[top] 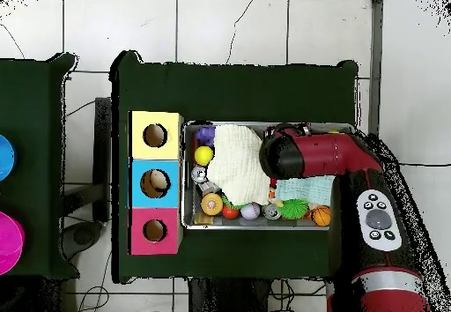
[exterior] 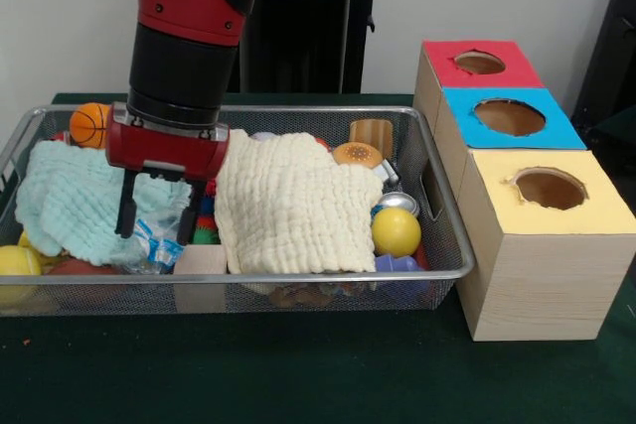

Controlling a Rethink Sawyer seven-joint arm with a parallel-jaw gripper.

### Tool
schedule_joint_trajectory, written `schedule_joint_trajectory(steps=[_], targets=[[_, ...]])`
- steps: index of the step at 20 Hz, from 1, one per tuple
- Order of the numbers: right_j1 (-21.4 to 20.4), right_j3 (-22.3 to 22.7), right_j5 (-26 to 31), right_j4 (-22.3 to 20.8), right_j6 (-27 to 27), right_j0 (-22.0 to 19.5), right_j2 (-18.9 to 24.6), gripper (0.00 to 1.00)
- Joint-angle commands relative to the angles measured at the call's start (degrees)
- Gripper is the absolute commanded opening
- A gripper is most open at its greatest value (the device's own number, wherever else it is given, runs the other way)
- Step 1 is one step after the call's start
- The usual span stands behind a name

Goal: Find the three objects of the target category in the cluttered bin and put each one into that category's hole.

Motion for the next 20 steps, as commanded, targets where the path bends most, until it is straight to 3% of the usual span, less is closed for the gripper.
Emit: schedule_joint_trajectory(steps=[1, 7, 20], targets=[[2.80, 4.60, 0.83, 0.52, 5.24, 0.14, -0.65, 1.00], [4.25, 3.56, -0.63, 0.13, 7.60, 1.42, -2.90, 1.00], [8.48, 1.52, 0.25, 1.32, 6.31, 1.49, -2.75, 1.00]])
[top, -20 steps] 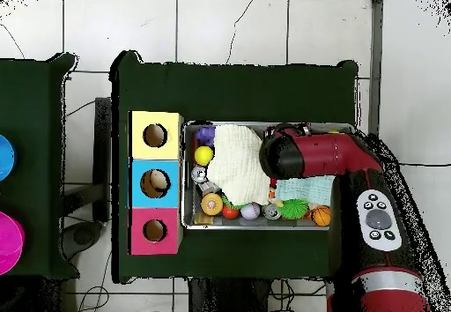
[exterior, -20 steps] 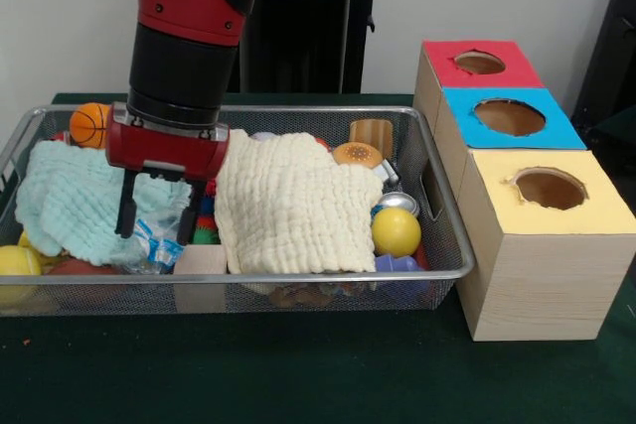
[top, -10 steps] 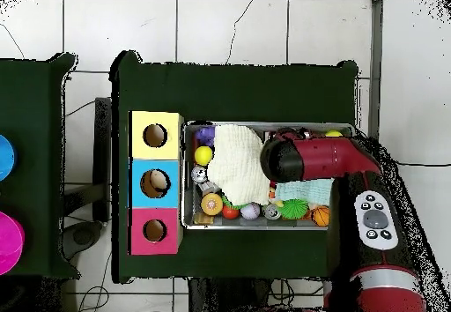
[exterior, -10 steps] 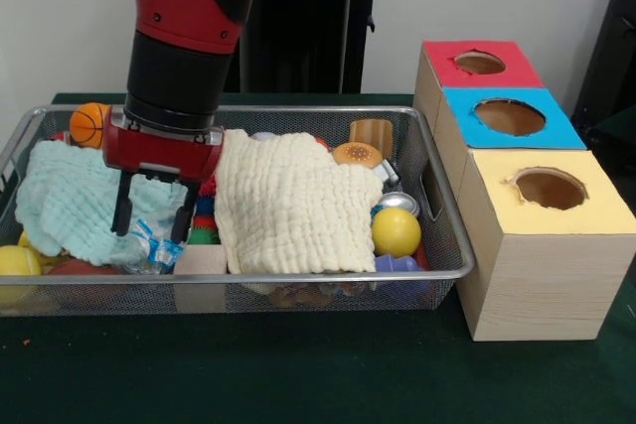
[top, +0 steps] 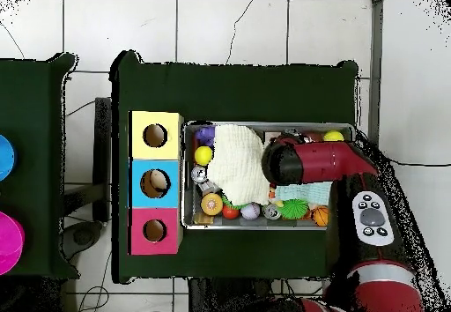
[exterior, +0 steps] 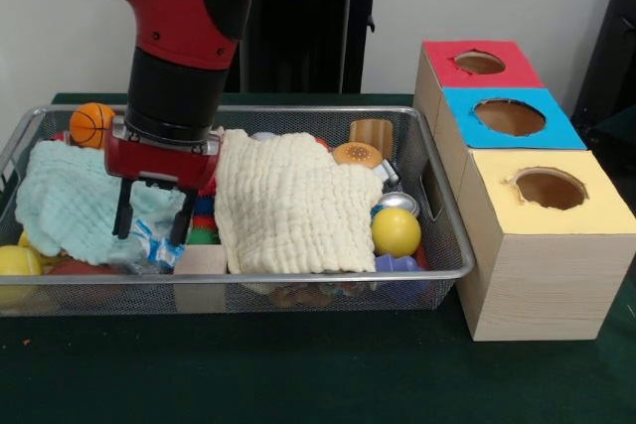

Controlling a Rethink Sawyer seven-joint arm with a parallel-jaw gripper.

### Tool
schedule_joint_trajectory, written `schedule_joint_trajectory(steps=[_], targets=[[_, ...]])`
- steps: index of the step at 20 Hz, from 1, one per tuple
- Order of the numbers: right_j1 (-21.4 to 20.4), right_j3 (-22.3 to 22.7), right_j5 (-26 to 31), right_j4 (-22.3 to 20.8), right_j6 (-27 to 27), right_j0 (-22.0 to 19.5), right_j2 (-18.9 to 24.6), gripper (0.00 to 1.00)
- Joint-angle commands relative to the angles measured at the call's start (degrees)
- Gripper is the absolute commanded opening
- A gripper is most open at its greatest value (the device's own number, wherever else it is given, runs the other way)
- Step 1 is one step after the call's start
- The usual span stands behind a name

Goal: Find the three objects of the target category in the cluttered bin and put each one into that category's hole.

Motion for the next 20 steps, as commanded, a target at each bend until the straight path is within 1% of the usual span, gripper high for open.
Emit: schedule_joint_trajectory(steps=[1, 6, 11, 14, 15, 20], targets=[[5.26, 1.56, 0.57, 1.42, 6.20, 0.50, 0.78, 1.00], [6.38, 0.52, 1.19, 1.38, 6.50, 1.30, -0.22, 1.00], [7.40, -0.88, 1.49, 1.56, 5.02, 0.66, 0.75, 1.00], [7.26, -0.64, 1.73, 1.59, 4.71, 0.56, 0.85, 1.00], [7.31, -0.73, 2.03, 1.69, 5.16, 0.87, 0.46, 0.00], [7.30, -0.87, 3.32, 1.97, 4.98, 1.09, 0.24, 0.00]])
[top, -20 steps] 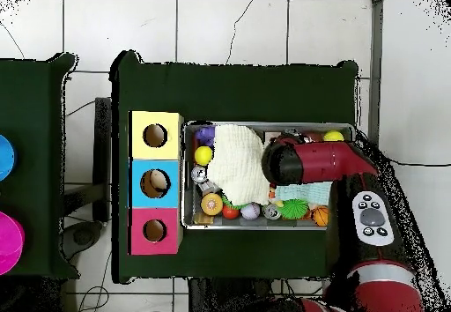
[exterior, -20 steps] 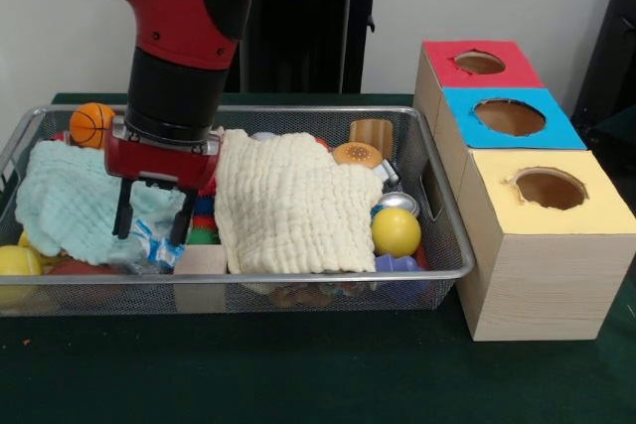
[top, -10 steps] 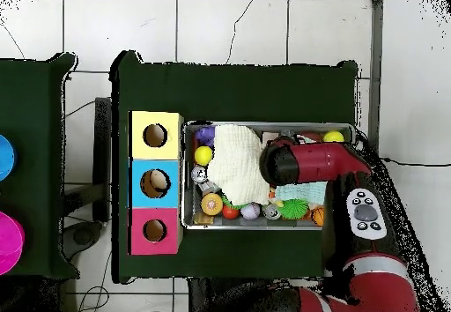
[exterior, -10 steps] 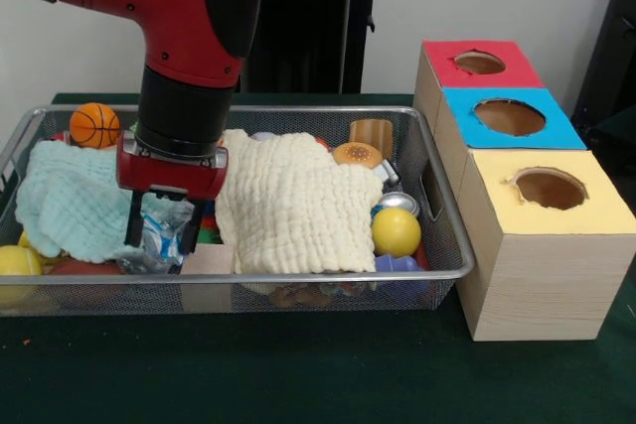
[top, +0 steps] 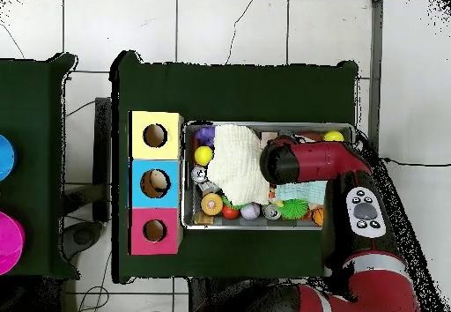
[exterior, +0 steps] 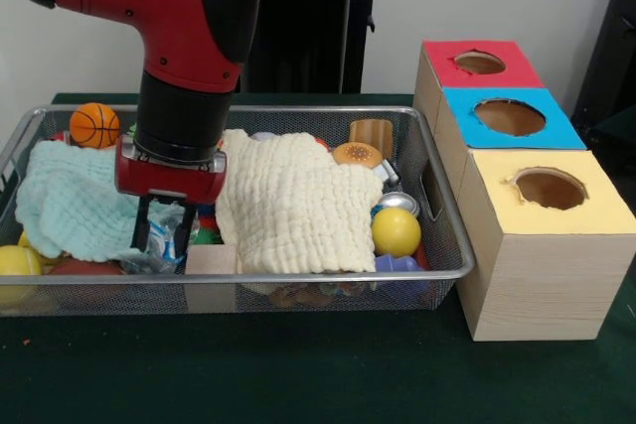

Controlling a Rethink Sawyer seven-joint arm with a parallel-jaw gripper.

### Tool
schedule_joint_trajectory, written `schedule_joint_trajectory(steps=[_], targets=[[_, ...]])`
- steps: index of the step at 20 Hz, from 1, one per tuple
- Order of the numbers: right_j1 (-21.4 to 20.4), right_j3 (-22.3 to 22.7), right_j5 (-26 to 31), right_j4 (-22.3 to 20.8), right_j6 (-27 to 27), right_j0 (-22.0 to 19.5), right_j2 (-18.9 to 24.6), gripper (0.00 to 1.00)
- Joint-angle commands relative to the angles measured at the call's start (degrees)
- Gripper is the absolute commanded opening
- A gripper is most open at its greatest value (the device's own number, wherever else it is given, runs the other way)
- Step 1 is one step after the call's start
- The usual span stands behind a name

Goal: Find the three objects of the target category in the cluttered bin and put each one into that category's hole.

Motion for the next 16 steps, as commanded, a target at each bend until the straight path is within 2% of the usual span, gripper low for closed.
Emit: schedule_joint_trajectory(steps=[1, 4, 8, 12, 16], targets=[[4.82, 0.53, 3.29, 1.69, 4.64, 0.27, 1.01, 0.00], [4.89, 0.53, 1.67, 1.74, 4.94, 0.05, 1.27, 0.00], [3.11, 3.06, -0.90, 1.97, 7.23, 0.54, 0.48, 0.00], [-1.62, 6.68, -2.66, 2.48, 8.20, 1.43, 0.56, 0.00], [-5.26, 8.95, -3.71, 2.90, 6.88, 1.05, 2.17, 0.00]])
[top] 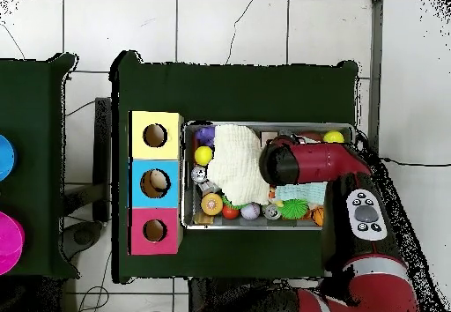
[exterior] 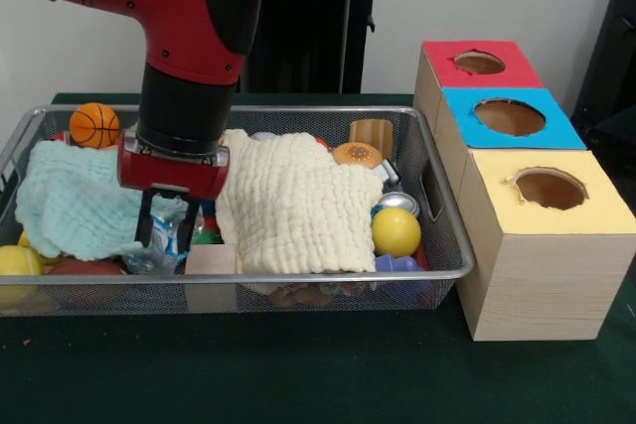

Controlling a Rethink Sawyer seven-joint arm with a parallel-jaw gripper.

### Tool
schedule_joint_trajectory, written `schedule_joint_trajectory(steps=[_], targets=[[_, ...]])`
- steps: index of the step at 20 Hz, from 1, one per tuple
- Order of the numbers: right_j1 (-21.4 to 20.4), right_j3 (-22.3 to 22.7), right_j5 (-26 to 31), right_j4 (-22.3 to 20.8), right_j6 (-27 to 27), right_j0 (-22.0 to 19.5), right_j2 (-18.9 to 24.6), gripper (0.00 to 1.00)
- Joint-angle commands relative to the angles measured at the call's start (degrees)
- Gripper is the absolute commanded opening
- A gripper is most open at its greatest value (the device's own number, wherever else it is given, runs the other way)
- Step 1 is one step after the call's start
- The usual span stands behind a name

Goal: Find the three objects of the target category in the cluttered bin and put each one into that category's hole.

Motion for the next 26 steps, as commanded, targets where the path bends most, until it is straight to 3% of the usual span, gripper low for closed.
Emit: schedule_joint_trajectory(steps=[1, 9, 12, 19, 26], targets=[[-4.90, 8.19, -3.30, 1.91, 6.36, 0.48, 3.01, 0.00], [-9.39, 13.02, -1.56, 4.91, 1.40, -4.87, 10.57, 0.00], [-9.45, 13.98, -0.04, 6.18, 0.30, -6.46, 12.91, 0.00], [-7.65, 18.42, 6.70, 12.52, -5.14, -14.28, 23.74, 0.00], [-8.66, 21.65, 10.71, 15.21, -3.34, -15.50, 26.01, 0.00]])
